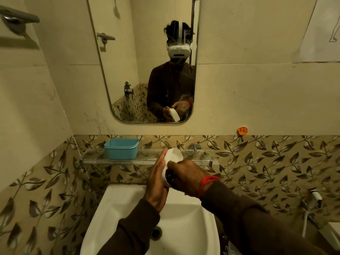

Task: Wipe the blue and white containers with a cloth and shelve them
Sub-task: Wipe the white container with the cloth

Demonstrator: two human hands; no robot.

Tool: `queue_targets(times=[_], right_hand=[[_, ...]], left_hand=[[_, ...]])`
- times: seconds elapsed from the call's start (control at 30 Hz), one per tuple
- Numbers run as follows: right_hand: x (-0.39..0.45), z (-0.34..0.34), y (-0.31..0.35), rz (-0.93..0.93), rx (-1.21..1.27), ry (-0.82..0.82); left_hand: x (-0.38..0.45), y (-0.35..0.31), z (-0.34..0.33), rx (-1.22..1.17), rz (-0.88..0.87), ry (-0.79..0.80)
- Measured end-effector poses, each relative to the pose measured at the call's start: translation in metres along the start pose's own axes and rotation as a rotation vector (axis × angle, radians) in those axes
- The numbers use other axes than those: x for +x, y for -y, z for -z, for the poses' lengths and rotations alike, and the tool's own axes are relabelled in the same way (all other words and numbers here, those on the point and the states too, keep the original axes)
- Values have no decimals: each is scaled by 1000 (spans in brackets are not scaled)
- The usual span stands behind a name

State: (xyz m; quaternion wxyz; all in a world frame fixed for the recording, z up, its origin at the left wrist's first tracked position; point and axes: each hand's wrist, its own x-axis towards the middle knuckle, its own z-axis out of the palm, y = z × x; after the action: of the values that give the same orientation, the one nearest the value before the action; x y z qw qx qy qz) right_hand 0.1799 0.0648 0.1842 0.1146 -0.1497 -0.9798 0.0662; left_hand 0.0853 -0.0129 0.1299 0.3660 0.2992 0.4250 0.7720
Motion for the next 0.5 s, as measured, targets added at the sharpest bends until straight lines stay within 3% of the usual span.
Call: queue_targets(times=[0.1,0.27,0.37,0.5], right_hand=[[-4,6,5,-52,274,85],[-7,17,-13,-241,987,249],[-9,17,-20,-255,1515,173],[-8,12,-27,-132,2154,9]], left_hand=[[0,-2,2,18,7,-9],[-4,-2,2,-3,0,12],[2,-5,-1,-80,-3,2],[16,-6,2,-242,3,-39]])
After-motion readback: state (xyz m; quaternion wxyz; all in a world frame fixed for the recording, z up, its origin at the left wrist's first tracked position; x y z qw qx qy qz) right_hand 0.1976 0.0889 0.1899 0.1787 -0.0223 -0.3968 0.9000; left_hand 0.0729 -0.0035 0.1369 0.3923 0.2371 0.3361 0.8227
